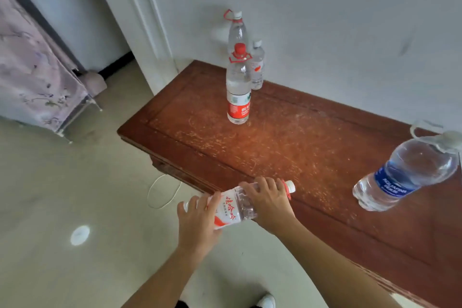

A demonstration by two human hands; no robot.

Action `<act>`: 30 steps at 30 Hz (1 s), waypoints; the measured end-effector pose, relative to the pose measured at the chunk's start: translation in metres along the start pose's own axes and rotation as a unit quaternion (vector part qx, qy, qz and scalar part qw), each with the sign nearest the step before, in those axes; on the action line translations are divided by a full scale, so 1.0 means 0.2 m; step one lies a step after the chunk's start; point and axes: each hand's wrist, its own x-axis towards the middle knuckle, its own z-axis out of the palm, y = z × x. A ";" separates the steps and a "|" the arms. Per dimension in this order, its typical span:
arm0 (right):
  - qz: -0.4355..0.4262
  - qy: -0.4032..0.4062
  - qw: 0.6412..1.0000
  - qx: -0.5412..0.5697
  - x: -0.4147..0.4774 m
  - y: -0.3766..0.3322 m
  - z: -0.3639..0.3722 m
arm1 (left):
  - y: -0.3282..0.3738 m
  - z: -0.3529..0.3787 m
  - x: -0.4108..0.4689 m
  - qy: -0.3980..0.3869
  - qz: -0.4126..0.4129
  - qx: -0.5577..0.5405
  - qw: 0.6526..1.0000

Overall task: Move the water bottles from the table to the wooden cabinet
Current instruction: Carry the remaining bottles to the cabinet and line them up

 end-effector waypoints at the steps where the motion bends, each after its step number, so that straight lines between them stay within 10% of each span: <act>1: -0.017 0.008 1.000 -0.006 0.04 -0.09 -0.04 | -0.08 -0.04 -0.03 0.007 -0.015 0.003 1.000; 11: -0.245 0.156 0.957 -0.009 0.59 -1.85 -0.61 | -1.64 -0.67 -0.72 0.171 -0.206 0.084 0.960; 30: -0.646 0.259 0.701 0.156 0.28 -5.32 -0.89 | -3.64 -1.09 -2.86 0.316 -0.604 0.212 0.700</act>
